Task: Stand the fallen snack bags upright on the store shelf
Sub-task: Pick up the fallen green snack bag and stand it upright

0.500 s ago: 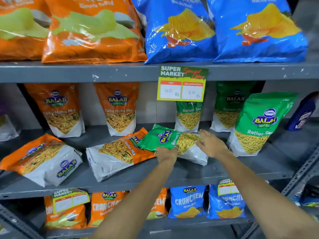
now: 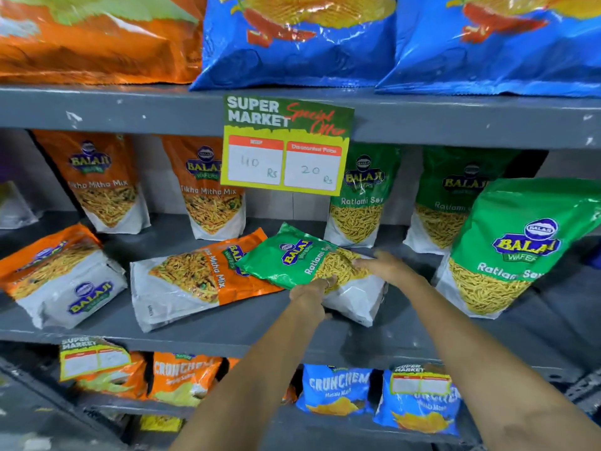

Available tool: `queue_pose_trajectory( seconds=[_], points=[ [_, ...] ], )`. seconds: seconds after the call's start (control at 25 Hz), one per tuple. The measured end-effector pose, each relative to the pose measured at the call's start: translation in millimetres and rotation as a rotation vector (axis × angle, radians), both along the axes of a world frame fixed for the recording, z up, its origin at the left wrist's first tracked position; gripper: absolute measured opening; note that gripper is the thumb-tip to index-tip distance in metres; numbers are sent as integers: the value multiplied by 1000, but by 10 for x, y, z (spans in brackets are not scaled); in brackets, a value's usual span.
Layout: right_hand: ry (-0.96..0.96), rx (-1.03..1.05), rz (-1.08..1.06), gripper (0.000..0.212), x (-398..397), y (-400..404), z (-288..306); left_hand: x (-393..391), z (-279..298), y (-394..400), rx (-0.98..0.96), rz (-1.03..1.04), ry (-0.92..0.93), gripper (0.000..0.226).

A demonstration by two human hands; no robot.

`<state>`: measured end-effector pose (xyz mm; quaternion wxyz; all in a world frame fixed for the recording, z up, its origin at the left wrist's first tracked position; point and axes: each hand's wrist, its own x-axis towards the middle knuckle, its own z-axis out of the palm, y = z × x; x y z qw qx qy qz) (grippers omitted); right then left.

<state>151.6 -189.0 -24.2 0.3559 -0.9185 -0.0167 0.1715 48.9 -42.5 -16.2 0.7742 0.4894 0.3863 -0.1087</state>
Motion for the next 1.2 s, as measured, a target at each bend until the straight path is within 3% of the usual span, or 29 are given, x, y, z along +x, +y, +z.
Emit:
queue_pose_trajectory(
  seconds=[0.12,0.24,0.32,0.4,0.52,0.68,0.8,0.96,1.2],
  points=[
    [55,90,-61,80,20,-10,1,-48,-55,-11,-5,84,-21,63],
    [89,216,-124,82,-234,-63,31,-227,-53,19,-5,123,-120,41],
    [116,299,-158,73,-355,-111,16,-309,-79,56,5,104,-187,30],
    [105,356,-174,61,-643,-120,60,-514,-41,161,50,60,-262,31],
    [98,467,-168,66,-1220,-50,166,-883,18,366,120,-16,-383,33],
    [31,572,-83,32,-1920,75,208,-1284,150,657,195,-115,-505,47],
    [-60,705,-108,20,-2343,169,226,-1540,247,809,186,-171,-602,52],
    [-149,796,-133,19,-2735,161,251,-1766,309,880,181,-265,-678,40],
    [-176,813,-163,20,-2857,48,205,-1786,297,802,179,-322,-672,40]
  ],
)
